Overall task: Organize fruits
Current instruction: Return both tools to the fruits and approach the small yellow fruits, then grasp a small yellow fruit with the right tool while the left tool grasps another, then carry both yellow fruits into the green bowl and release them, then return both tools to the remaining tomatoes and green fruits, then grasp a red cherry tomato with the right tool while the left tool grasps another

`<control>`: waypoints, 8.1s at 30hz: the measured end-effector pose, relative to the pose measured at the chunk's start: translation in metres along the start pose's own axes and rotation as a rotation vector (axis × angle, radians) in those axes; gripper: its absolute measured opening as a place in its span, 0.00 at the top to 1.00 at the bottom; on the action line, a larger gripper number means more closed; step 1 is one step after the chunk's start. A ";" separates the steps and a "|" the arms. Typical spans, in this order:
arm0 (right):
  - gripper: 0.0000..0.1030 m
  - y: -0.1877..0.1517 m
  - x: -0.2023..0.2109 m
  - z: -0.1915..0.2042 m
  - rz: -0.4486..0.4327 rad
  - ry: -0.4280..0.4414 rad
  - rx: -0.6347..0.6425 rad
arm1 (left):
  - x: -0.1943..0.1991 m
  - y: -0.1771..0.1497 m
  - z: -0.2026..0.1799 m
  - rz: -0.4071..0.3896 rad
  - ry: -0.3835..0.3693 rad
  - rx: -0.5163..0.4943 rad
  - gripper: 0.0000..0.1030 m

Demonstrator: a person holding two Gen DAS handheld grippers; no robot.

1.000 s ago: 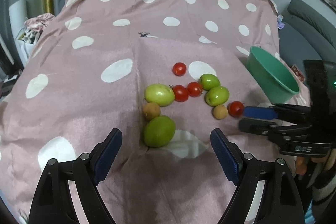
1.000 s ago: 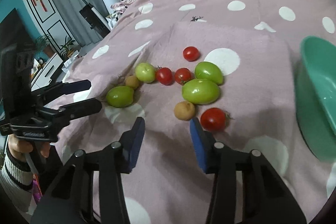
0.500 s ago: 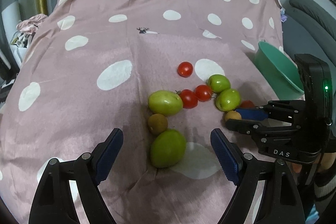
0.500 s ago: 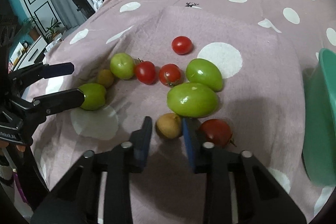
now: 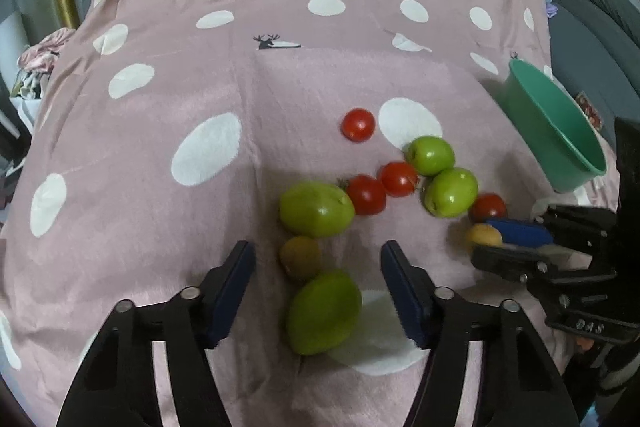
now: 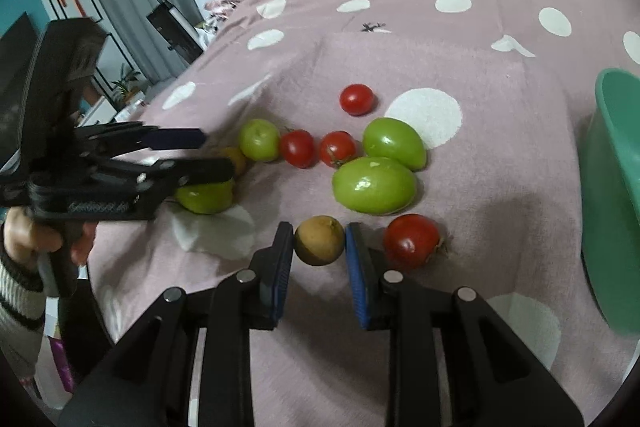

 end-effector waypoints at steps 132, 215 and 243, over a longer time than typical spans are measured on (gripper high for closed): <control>0.53 -0.023 0.162 -0.178 -0.378 -0.433 -0.301 | -0.061 0.100 -0.262 -0.128 -0.094 -0.321 0.41; 0.68 -0.008 0.036 -0.060 -0.077 -0.038 0.034 | -0.058 0.023 -0.033 0.057 -0.019 0.041 0.48; 0.57 -0.011 0.020 -0.062 0.001 -0.038 0.039 | -0.027 0.029 -0.032 -0.065 -0.087 0.014 0.73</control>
Point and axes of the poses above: each gripper's, at about its wrist camera, not at the fingertips, and x roughly against the way its jaws point, z to its left, y to its top, the point moved 2 cm from there along -x, roughly the way its jaws point
